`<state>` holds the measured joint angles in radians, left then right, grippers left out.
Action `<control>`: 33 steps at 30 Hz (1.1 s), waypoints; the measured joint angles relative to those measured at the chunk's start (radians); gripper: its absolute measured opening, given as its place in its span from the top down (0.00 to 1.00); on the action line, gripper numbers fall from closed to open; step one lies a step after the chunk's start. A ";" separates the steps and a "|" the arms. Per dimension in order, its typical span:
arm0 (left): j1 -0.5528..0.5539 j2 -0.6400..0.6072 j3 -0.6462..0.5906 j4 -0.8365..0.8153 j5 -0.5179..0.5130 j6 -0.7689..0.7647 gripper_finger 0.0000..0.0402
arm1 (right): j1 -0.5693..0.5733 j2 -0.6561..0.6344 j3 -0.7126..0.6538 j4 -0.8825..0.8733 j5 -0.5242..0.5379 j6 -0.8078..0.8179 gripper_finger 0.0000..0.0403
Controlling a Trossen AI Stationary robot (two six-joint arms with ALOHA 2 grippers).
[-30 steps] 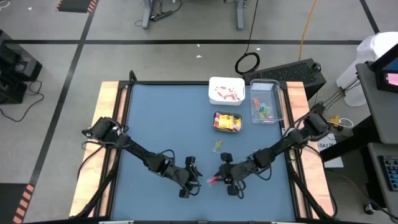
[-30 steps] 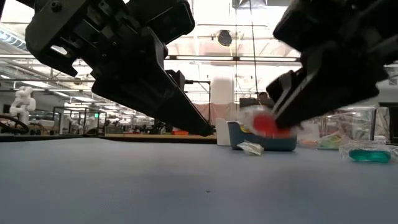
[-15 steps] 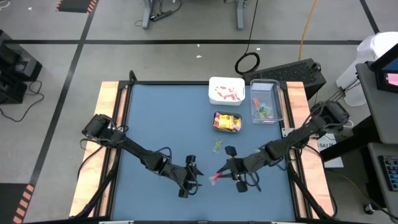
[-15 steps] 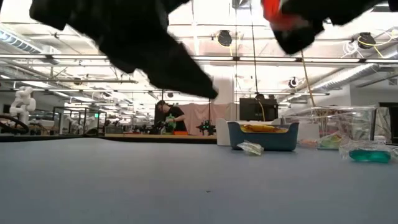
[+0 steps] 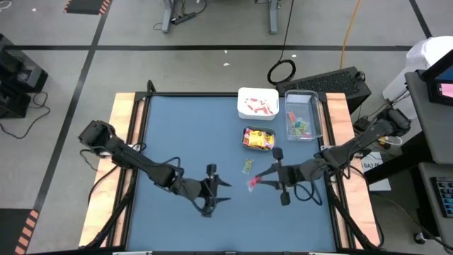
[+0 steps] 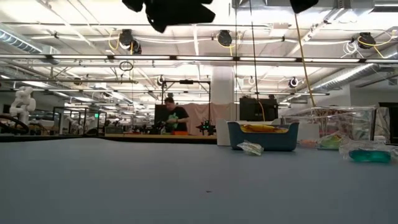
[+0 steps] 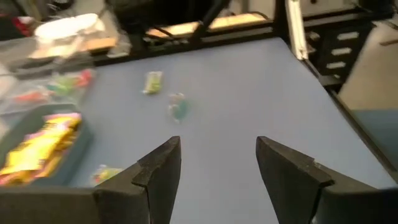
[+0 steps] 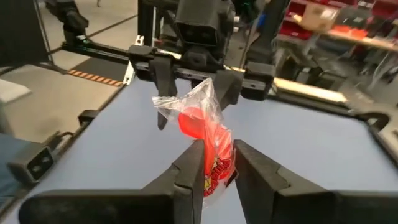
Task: Sort candy
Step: Put the bottom left red candy into the transparent bin
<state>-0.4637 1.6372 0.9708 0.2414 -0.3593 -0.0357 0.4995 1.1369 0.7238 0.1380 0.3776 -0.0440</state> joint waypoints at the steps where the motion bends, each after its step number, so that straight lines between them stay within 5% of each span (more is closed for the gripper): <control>1: 0.001 -0.012 0.000 -0.011 -0.020 0.000 0.47 | 0.000 -0.004 0.000 0.005 0.011 -0.016 0.82; 5: 0.000 -0.052 0.000 -0.088 -0.089 -0.002 0.47 | 0.000 -0.014 0.000 0.006 0.024 -0.061 0.82; 20: -0.003 -0.083 0.000 -0.179 -0.096 -0.011 0.47 | -0.002 -0.024 0.000 -0.050 0.100 -0.041 0.82; 29: -0.003 -0.083 0.000 -0.180 -0.094 -0.010 0.47 | -0.002 -0.024 0.000 -0.070 0.099 -0.567 0.82; 33: -0.003 -0.083 0.000 -0.179 -0.094 -0.011 0.47 | -0.002 -0.024 0.000 -0.069 0.099 -0.656 0.82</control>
<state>-0.4671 1.5547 0.9710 0.0628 -0.4531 -0.0463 0.4980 1.1130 0.7238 0.0692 0.4763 -0.6996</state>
